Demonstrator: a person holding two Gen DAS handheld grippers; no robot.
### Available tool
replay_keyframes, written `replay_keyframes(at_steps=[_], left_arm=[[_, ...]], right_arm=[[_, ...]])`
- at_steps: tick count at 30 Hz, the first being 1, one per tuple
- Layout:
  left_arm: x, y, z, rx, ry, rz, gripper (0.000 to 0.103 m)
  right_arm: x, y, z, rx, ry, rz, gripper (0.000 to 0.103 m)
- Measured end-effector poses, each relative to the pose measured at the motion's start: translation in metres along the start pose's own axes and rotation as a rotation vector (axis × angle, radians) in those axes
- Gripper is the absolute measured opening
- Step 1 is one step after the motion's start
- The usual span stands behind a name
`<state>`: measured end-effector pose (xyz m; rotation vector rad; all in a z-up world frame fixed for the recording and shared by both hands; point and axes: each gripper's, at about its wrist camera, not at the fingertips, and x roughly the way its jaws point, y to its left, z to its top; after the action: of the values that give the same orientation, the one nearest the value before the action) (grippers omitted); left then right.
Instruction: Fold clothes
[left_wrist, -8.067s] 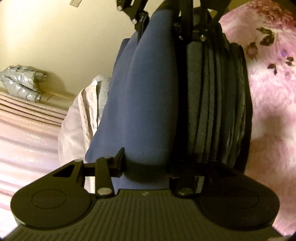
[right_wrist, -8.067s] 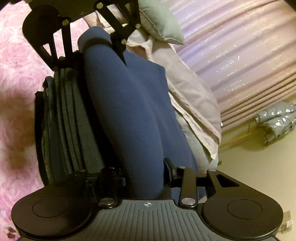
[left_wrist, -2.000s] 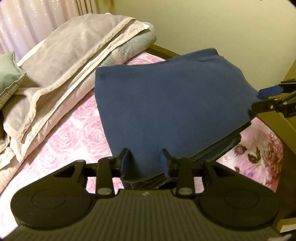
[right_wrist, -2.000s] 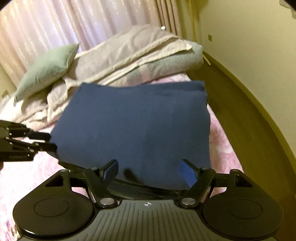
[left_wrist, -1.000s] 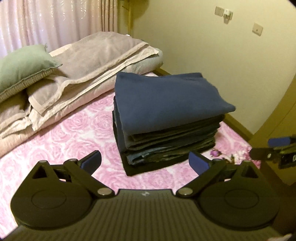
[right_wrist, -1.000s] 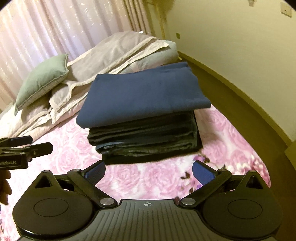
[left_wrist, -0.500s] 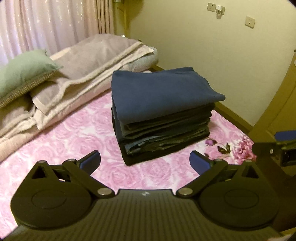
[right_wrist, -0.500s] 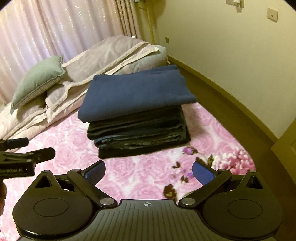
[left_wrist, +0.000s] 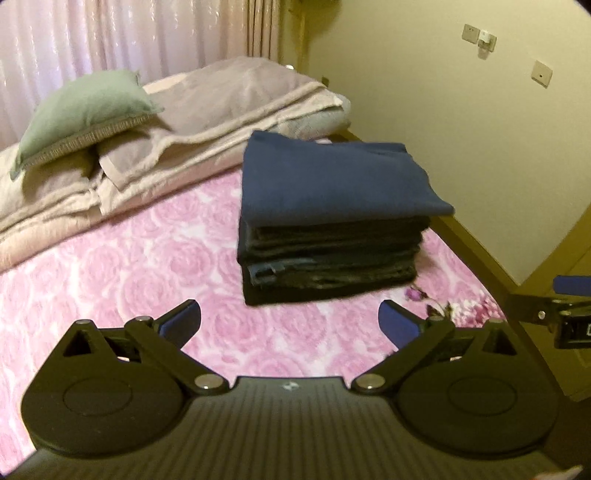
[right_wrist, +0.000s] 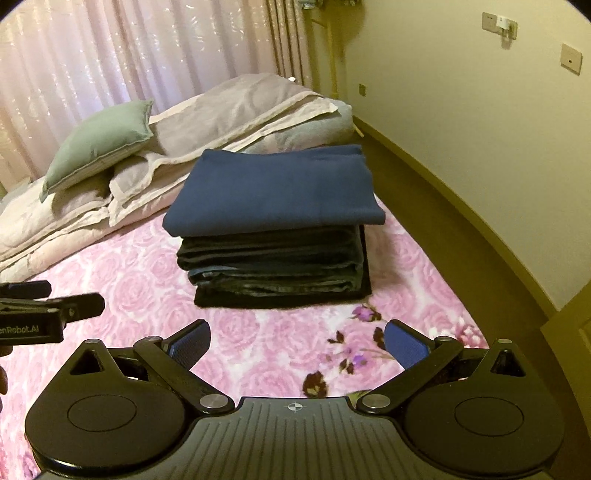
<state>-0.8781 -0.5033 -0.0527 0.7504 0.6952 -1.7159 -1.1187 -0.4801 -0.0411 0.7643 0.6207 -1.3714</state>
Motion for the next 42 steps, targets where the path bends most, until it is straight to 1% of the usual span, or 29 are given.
replay_keyframes(at_steps=[2, 5, 9, 13, 19, 24, 29, 42], left_arm=[[-0.005, -0.007, -0.004, 0.011, 0.003, -0.003, 0.101], [-0.012, -0.016, -0.008, 0.021, -0.016, -0.011, 0.101], [-0.018, -0.025, -0.005, 0.042, -0.054, -0.017, 0.098], [-0.018, -0.025, 0.001, 0.033, -0.077, 0.001, 0.098], [-0.013, -0.021, 0.005, 0.025, -0.068, 0.013, 0.099], [-0.01, -0.015, 0.003, 0.007, -0.057, 0.025, 0.102], [-0.009, -0.012, 0.0, 0.0, -0.05, 0.044, 0.102], [-0.011, -0.016, -0.007, -0.003, -0.043, 0.063, 0.102]], right_arm=[[-0.002, -0.004, -0.002, -0.001, -0.001, 0.008, 0.103], [-0.006, -0.011, -0.006, -0.001, -0.002, 0.019, 0.103], [-0.009, -0.015, -0.007, -0.001, -0.006, 0.029, 0.103], [-0.01, -0.014, -0.004, -0.001, -0.014, 0.033, 0.103], [-0.01, -0.007, 0.001, -0.014, -0.025, 0.034, 0.103], [-0.009, -0.002, 0.003, -0.019, -0.024, 0.037, 0.103], [-0.008, -0.001, 0.002, -0.028, -0.019, 0.04, 0.103], [-0.005, 0.0, 0.001, -0.053, -0.01, 0.058, 0.103]])
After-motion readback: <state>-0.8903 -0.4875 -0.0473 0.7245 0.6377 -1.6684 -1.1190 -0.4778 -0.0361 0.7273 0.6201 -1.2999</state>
